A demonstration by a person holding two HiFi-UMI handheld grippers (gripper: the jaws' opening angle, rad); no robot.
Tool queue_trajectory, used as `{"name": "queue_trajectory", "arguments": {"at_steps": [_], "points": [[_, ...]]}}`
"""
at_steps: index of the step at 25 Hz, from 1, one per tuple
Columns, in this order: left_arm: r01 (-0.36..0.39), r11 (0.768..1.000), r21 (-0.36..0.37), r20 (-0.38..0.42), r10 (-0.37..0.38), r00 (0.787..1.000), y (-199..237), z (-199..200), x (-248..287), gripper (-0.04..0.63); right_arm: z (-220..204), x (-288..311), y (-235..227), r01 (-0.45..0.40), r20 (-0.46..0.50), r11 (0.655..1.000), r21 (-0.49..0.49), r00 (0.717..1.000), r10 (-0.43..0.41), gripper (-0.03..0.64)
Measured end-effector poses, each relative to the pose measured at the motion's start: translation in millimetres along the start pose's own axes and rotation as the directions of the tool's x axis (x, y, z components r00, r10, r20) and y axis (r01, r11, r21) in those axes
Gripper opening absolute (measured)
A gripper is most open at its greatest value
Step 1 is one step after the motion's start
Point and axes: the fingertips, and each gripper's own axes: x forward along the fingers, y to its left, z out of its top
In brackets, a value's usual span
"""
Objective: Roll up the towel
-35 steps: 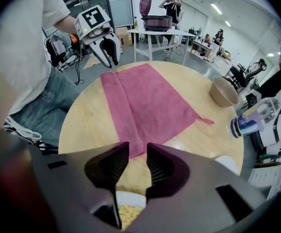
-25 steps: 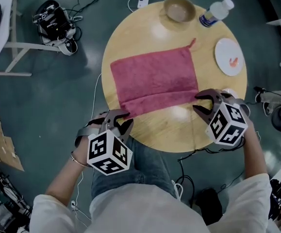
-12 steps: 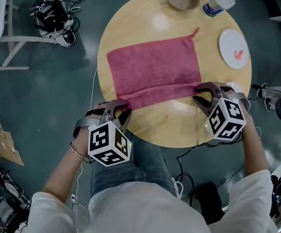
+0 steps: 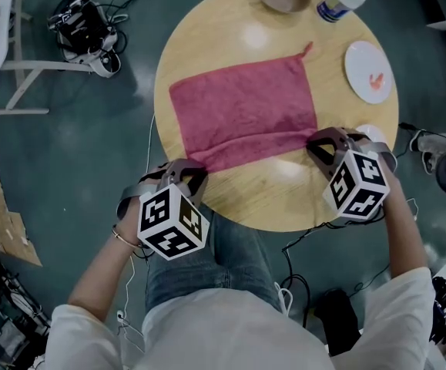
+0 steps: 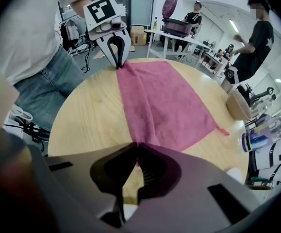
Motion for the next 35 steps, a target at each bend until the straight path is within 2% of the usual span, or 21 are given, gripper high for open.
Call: {"name": "queue_trajectory", "arguments": {"at_steps": [3, 7, 10, 16, 29, 32, 35], "points": [[0.047, 0.999, 0.012, -0.013, -0.047, 0.999, -17, -3, -4, 0.023, -3, -6, 22, -0.057, 0.008, 0.998, 0.026, 0.998, 0.057, 0.016], [0.128, 0.992, -0.008, -0.005, -0.128, 0.992, -47, -5, -15, 0.023, -5, -19, 53, -0.122, 0.002, 0.991, 0.052, 0.993, 0.122, 0.017], [0.139, 0.99, -0.039, 0.013, -0.138, 0.99, -46, -2, -21, 0.023, -4, -29, 51, -0.131, 0.02, 0.987, 0.097, 0.991, 0.13, 0.017], [0.121, 0.984, -0.128, 0.041, -0.117, 0.992, -10, 7, -26, 0.023, 2, -32, 21, -0.126, 0.014, 0.984, 0.128, 0.992, 0.126, 0.017], [0.034, 0.971, -0.237, 0.028, -0.028, 0.999, 40, 8, -12, 0.023, 6, -9, -17, -0.119, -0.014, 0.979, 0.166, 0.992, 0.123, 0.02], [0.015, 0.963, -0.27, 0.03, -0.007, 1.0, 45, 7, -10, 0.025, 7, -4, -21, -0.1, -0.004, 0.98, 0.175, 0.995, 0.102, 0.024], [-0.006, 0.965, -0.264, 0.023, 0.012, 1.0, 47, 7, -7, 0.025, 6, -1, -27, -0.071, 0.005, 0.983, 0.171, 0.997, 0.071, 0.053]]}}
